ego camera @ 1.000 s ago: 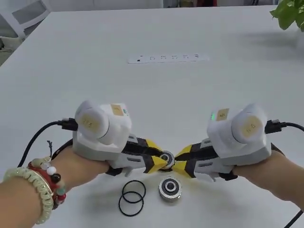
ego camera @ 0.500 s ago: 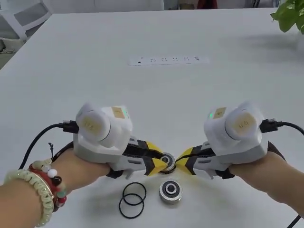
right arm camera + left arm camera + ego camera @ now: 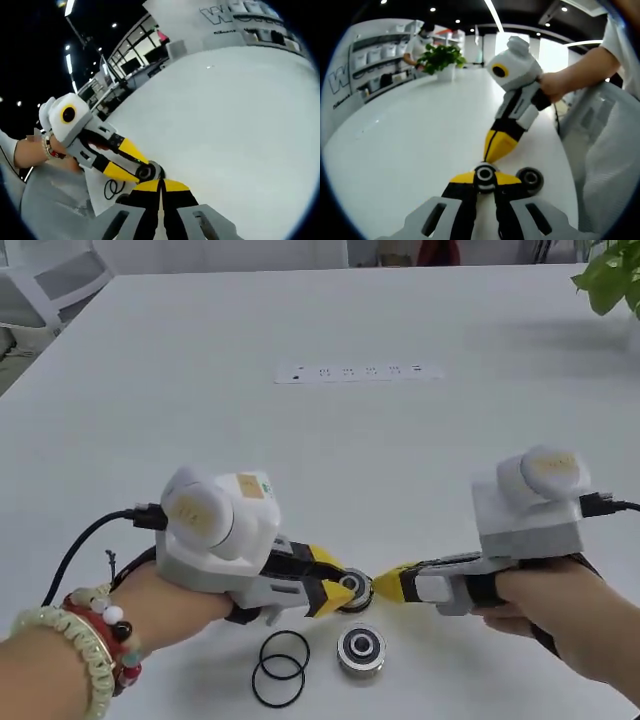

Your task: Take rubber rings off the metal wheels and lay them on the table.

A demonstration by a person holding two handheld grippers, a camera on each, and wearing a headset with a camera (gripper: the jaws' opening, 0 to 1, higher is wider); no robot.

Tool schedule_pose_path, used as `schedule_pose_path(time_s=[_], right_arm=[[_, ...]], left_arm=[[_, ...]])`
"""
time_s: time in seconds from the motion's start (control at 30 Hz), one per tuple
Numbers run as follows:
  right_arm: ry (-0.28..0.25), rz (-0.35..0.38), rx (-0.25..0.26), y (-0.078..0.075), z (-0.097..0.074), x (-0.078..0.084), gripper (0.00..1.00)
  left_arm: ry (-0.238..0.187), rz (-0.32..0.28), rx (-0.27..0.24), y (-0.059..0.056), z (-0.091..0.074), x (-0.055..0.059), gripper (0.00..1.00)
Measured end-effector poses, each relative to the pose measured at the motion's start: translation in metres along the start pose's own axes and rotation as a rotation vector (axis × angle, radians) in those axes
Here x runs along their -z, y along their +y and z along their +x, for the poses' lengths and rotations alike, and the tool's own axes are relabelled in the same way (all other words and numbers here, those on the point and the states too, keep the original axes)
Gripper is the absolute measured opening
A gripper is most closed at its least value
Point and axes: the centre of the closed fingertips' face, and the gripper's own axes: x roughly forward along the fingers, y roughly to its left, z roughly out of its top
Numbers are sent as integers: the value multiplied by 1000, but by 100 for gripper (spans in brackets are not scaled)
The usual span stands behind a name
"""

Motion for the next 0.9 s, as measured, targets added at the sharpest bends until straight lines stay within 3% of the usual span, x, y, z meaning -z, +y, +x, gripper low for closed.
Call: schedule_pose_path(time_s=[0.1,0.13,0.9], right_arm=[[-42,97,-53,3,-2,-7,0],[-21,117,-55,5,-2,-2,0],[-22,128,-58,23,-3,-7,0]], left_arm=[[-4,0,-3,0,0,0,14],[-5,-1,-3,0,0,0,14],[-9,10,-7,0,-2,0,13]])
